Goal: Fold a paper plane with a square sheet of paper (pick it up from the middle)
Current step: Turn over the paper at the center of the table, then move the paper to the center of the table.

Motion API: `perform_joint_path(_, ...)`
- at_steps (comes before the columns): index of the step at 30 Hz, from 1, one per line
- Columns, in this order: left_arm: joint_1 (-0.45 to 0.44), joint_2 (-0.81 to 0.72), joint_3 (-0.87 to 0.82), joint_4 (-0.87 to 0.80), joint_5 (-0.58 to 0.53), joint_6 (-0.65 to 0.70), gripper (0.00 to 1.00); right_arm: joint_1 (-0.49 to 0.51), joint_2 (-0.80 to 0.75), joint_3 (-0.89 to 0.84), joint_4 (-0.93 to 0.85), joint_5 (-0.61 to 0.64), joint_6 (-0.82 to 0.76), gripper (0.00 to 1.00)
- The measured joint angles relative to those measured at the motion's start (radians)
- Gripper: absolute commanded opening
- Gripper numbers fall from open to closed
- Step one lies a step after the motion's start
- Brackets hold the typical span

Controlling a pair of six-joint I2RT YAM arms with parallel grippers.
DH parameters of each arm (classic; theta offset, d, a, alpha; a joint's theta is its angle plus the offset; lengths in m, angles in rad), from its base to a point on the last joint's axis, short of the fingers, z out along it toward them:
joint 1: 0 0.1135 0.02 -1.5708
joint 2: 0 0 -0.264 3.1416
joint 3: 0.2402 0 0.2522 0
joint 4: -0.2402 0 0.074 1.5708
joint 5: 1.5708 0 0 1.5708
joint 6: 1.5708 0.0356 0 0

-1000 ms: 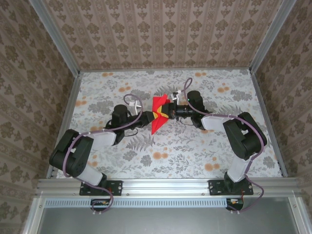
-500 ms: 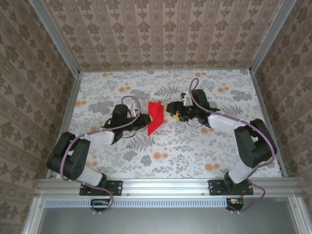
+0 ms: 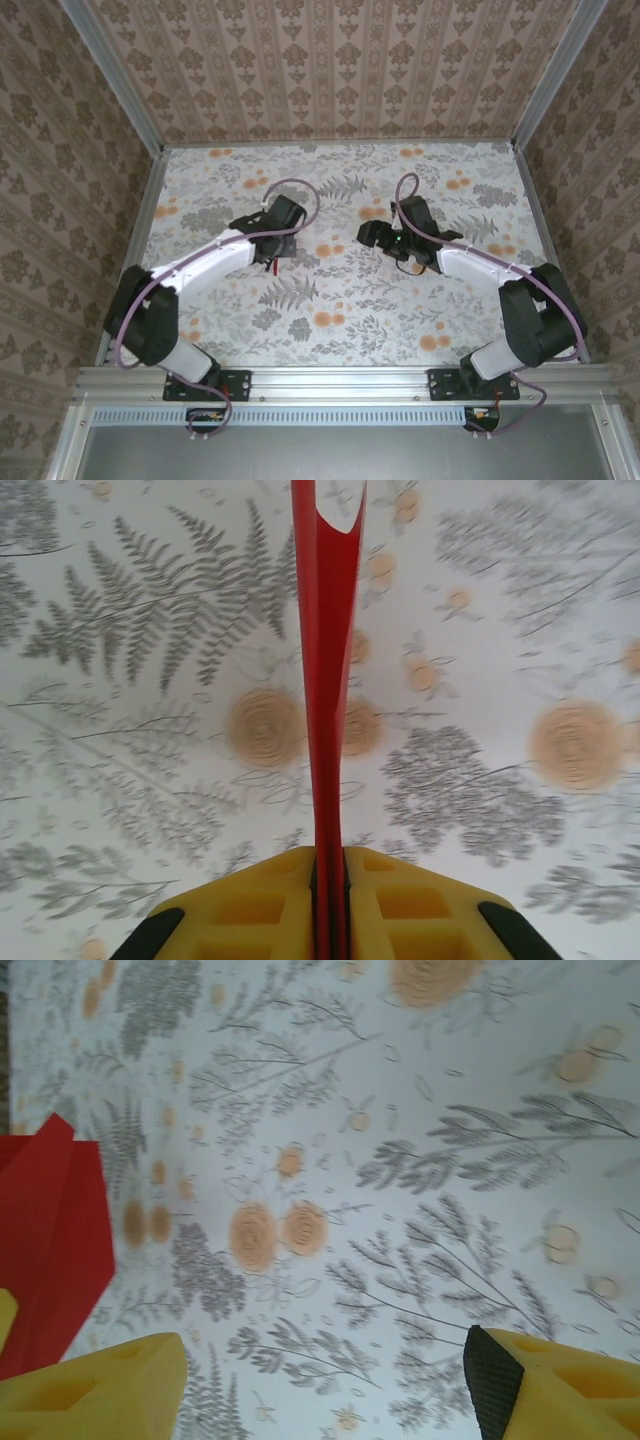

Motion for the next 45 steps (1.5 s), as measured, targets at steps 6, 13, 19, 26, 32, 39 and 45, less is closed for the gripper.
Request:
perform_joint_path(6, -0.072, 0.227, 0.158, -0.075, -0.048, -0.013, 0.27, 0.002, -0.004, -0.040, -0.014, 0.066, 0.008, 0.76)
perform_joint_path(13, -0.076, 0.316, 0.203, -0.008, 0.154, -0.032, 0.50, 0.002, -0.013, -0.053, -0.018, 0.105, 0.018, 0.76)
perform_joint_path(19, 0.034, 0.242, 0.120, 0.151, 0.425, -0.059, 0.66, 0.043, -0.013, -0.051, -0.018, 0.123, 0.027, 0.72)
perform_joint_path(26, 0.262, 0.012, -0.050, 0.241, 0.624, -0.072, 0.88, 0.253, 0.109, 0.087, -0.043, 0.152, 0.034, 0.58)
perform_joint_path(32, 0.404, -0.171, -0.175, 0.241, 0.619, -0.052, 0.96, 0.429, 0.276, 0.301, -0.068, 0.161, 0.029, 0.52)
perform_joint_path(39, 0.513, -0.245, -0.298, 0.236, 0.615, -0.045, 1.00, 0.490, 0.452, 0.481, -0.111, 0.153, 0.023, 0.51)
perform_joint_path(45, 0.531, -0.252, -0.323, 0.237, 0.619, -0.045, 1.00, 0.480, 0.525, 0.529, -0.181, 0.154, -0.014, 0.51)
